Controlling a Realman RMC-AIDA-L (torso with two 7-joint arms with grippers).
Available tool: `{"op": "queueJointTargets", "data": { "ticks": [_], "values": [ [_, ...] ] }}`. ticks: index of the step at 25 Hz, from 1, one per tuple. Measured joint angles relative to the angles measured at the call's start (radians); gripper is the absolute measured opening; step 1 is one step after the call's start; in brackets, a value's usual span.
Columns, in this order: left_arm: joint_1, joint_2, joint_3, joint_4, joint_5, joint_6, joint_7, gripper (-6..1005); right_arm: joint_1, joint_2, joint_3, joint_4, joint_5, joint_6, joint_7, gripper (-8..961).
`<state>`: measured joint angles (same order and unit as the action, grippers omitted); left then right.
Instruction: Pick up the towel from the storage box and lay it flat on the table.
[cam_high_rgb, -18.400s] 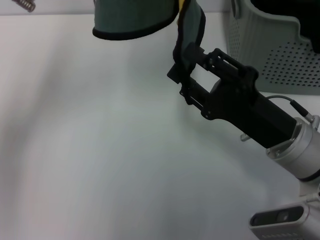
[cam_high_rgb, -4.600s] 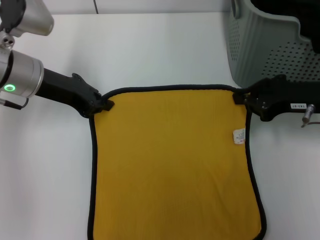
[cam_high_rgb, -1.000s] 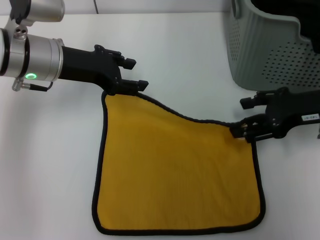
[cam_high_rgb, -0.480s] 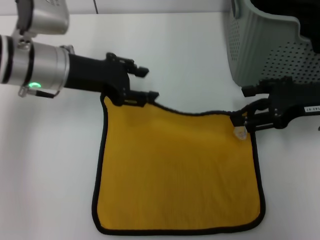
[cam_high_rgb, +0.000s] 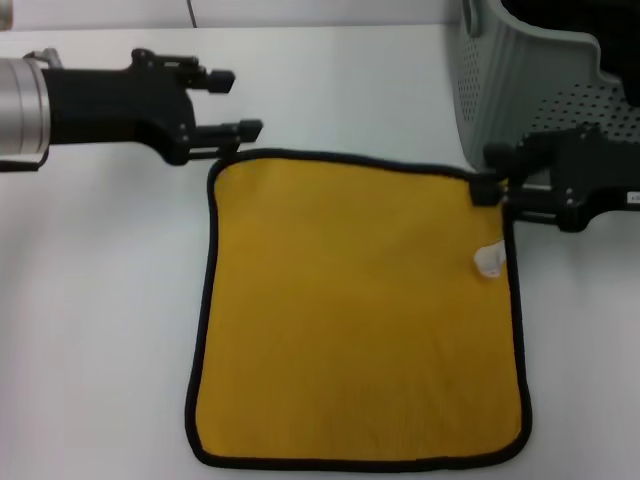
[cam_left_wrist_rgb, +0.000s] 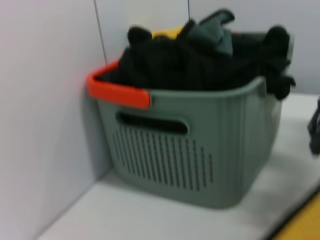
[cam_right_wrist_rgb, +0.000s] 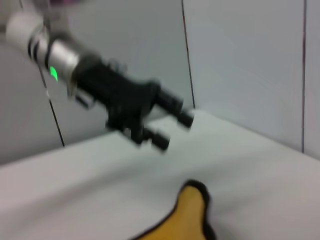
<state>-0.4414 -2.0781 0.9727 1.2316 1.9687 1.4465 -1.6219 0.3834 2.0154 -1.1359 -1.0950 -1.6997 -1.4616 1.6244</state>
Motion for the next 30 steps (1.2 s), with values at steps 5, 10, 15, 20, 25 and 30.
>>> {"op": "queueJointTargets", "data": {
  "ticks": [5,10,15,20,25,30],
  "values": [
    [0.009,0.005,-0.002,-0.023,0.062,0.017,0.000,618,0.022,0.001,0.091,0.051,0.012,-0.074,-0.001,378],
    [0.003,0.011,-0.054,-0.097,0.067,0.011,0.018,614,0.024,0.002,0.110,0.059,0.014,-0.094,-0.005,227],
    [-0.034,0.021,-0.103,-0.199,0.068,0.000,0.043,615,0.030,0.005,0.109,0.054,0.026,-0.131,-0.018,128],
    [-0.031,0.018,-0.104,-0.203,0.056,0.011,0.046,614,0.031,-0.001,0.111,0.048,0.077,-0.151,0.005,37],
    [-0.022,0.015,-0.104,-0.193,0.020,0.057,0.053,614,0.034,-0.003,0.112,0.048,0.081,-0.175,0.013,-5],
    [-0.016,0.008,-0.099,-0.195,-0.022,0.093,0.073,615,0.055,-0.020,0.104,0.169,0.033,-0.196,0.044,-1]
  ]
}}
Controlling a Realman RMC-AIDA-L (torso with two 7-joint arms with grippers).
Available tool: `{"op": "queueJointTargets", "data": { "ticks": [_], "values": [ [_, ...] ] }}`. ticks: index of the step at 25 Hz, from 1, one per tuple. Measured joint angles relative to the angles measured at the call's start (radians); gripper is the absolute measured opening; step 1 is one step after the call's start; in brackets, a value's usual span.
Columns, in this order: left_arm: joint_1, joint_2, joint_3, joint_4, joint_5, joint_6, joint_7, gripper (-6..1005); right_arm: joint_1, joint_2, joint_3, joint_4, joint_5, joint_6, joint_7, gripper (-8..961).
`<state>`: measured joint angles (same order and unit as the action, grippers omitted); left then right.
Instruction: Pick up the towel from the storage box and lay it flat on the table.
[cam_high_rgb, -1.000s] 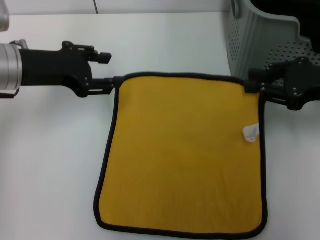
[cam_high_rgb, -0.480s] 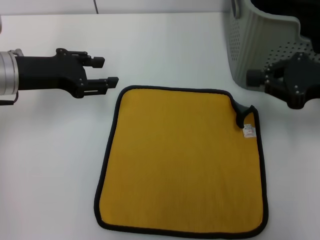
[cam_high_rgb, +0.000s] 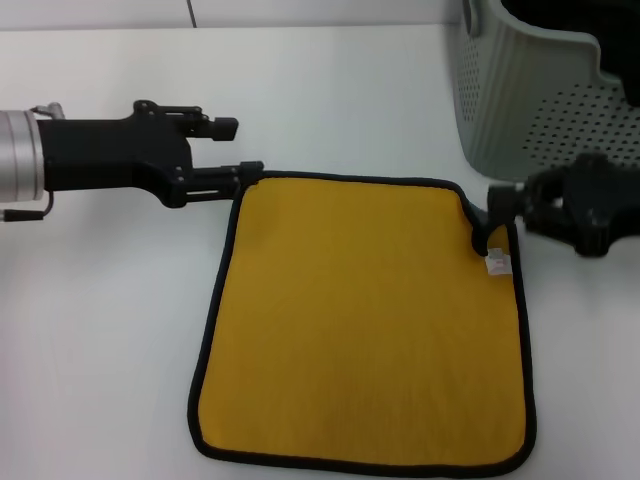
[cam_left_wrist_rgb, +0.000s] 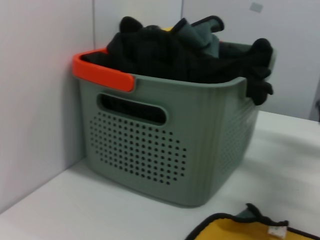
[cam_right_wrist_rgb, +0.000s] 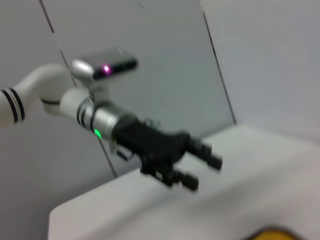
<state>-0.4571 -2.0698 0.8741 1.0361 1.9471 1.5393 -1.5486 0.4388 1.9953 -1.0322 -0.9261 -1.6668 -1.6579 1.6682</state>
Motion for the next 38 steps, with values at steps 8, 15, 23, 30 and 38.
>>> {"op": "queueJointTargets", "data": {
  "ticks": [8,15,23,30,38],
  "values": [
    [0.014,-0.006,-0.005,-0.034,-0.084,0.170,0.125,615,-0.015,0.022,0.011,0.090,-0.038,-0.032,-0.178,161],
    [-0.002,0.052,-0.005,-0.291,-0.238,0.458,0.363,620,-0.023,0.029,-0.024,0.224,0.096,-0.102,-0.477,326],
    [-0.001,0.078,-0.010,-0.421,-0.223,0.465,0.405,680,0.094,0.032,-0.113,0.474,0.159,-0.102,-0.688,600],
    [0.019,0.087,-0.035,-0.429,-0.226,0.463,0.430,729,0.084,0.028,-0.114,0.472,0.213,-0.152,-0.713,850],
    [0.022,0.083,-0.035,-0.430,-0.223,0.452,0.449,729,0.079,0.025,-0.111,0.472,0.217,-0.159,-0.716,877]
  ]
}}
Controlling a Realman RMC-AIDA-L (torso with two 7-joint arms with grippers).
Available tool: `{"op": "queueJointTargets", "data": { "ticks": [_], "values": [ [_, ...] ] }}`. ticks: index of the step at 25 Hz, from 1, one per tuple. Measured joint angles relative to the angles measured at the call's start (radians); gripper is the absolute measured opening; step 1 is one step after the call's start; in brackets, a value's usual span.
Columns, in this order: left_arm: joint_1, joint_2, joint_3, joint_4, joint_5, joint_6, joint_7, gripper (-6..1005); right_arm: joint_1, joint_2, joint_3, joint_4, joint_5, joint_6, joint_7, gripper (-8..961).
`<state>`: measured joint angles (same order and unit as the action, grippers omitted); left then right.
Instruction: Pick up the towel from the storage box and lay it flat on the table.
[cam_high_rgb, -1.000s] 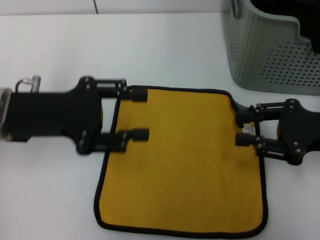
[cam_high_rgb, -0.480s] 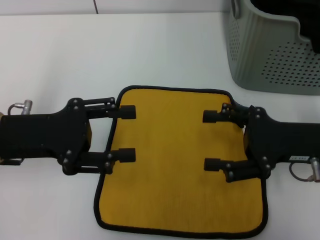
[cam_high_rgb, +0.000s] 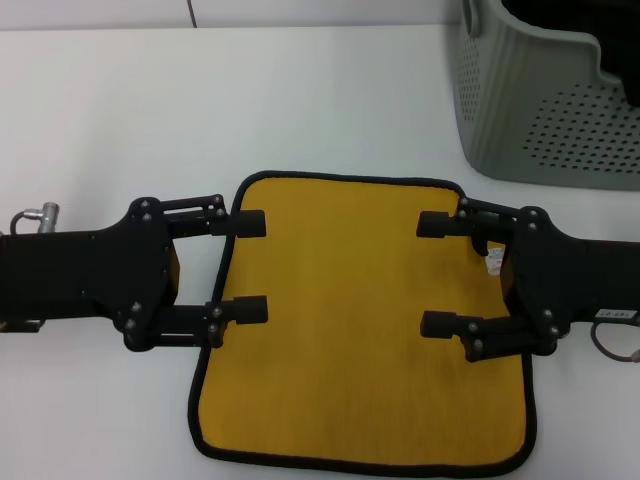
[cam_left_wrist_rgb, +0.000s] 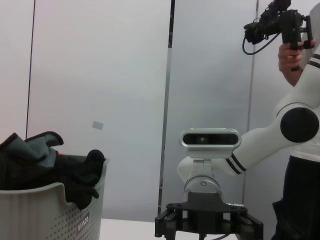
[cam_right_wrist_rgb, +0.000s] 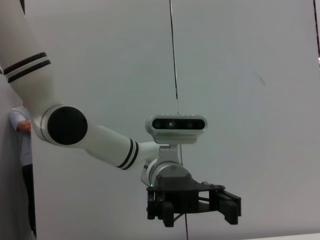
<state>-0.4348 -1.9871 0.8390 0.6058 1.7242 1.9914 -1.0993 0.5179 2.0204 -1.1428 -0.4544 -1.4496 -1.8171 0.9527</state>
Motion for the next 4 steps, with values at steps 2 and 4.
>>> {"op": "queueJointTargets", "data": {
  "ticks": [2,4],
  "values": [
    [0.002,-0.002,0.000,0.000,0.000,-0.002,0.008,729,0.000,0.001,0.000,0.000,0.000,0.003,0.000,877],
    [0.003,-0.004,0.000,-0.001,0.000,-0.007,0.013,729,0.000,0.001,0.000,0.000,0.000,0.008,-0.001,877]
  ]
}}
